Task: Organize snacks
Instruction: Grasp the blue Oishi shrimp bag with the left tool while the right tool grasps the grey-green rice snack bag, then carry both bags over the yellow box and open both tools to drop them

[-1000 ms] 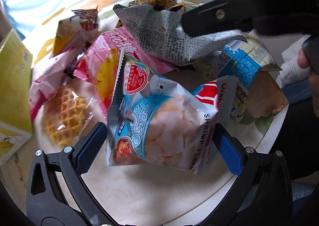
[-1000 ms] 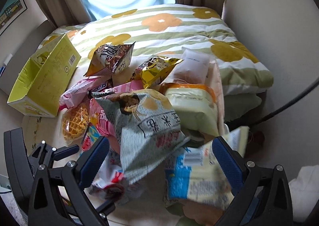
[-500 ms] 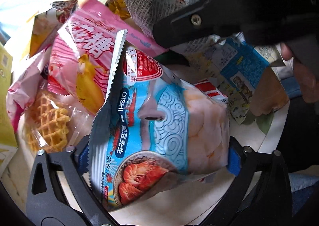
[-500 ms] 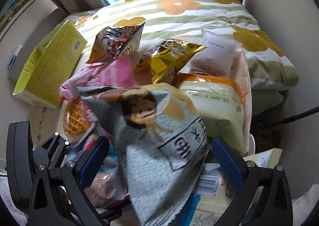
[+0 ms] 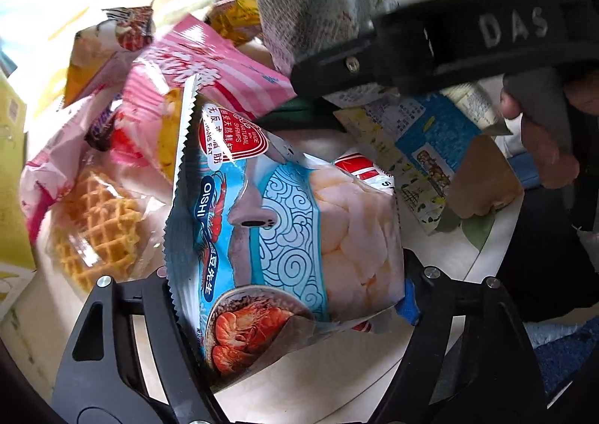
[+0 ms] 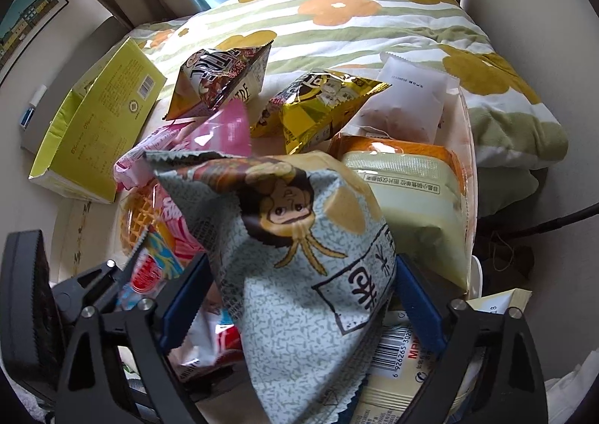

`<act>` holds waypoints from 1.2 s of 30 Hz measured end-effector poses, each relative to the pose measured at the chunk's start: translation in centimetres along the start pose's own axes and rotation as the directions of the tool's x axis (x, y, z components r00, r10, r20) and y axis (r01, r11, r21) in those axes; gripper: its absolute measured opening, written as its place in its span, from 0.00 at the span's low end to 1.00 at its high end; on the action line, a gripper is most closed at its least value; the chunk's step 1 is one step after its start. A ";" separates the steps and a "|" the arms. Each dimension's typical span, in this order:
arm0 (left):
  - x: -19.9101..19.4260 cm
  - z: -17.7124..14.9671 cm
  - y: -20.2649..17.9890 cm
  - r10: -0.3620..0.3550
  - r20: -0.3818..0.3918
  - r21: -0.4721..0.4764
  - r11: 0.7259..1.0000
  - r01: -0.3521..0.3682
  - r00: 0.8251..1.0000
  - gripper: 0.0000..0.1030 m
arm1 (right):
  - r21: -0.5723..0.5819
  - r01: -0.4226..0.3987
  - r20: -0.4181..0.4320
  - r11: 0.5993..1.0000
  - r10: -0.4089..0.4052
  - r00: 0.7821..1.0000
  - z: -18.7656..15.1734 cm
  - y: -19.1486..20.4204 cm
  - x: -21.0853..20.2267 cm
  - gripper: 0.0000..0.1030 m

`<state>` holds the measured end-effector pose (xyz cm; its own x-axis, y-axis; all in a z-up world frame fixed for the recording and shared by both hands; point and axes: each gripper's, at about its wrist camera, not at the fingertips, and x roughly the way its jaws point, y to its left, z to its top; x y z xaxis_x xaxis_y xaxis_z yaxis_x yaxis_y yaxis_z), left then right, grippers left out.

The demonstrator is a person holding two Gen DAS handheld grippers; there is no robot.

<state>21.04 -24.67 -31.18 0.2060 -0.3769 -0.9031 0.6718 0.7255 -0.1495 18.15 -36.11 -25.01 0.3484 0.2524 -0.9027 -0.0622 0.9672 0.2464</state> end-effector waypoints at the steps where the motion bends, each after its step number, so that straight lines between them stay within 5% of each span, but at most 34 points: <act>1: -0.2 0.1 0.2 -0.001 0.001 -0.003 1.000 0.001 1.000 0.73 | -0.005 0.004 -0.001 1.000 -0.004 1.000 -0.1 0.2 0.0 0.80; 2: -0.3 0.1 0.4 0.000 0.004 -0.006 1.000 0.000 1.000 0.73 | -0.011 0.007 -0.005 1.000 -0.007 1.000 -0.2 0.3 0.0 0.68; 5: -1.2 -0.3 0.5 -0.001 0.014 -0.016 1.000 0.001 1.000 0.73 | -0.008 -0.003 -0.002 1.000 0.003 1.000 -0.5 0.5 -0.3 0.65; 18: -8.7 -3.7 -2.6 0.066 0.125 -0.064 0.996 -0.059 0.990 0.73 | -0.033 -0.021 0.114 0.999 0.025 0.993 -2.0 2.5 -5.3 0.64; 27: -17.2 -4.8 -1.1 0.205 0.221 -0.155 0.973 -0.173 0.954 0.73 | -0.121 -0.016 0.209 0.993 0.041 0.977 -0.7 6.7 -10.8 0.64; 36: -26.2 -5.4 6.5 0.336 0.297 -0.307 0.920 -0.244 0.894 0.73 | -0.215 -0.008 0.260 0.977 0.065 0.963 2.5 13.6 -13.1 0.64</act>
<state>16.20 -6.95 -10.68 0.6214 -0.2639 -0.7377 0.3493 0.9361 -0.0407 15.03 -26.35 -8.94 0.5751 0.2983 -0.7618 -0.2645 0.9489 0.1720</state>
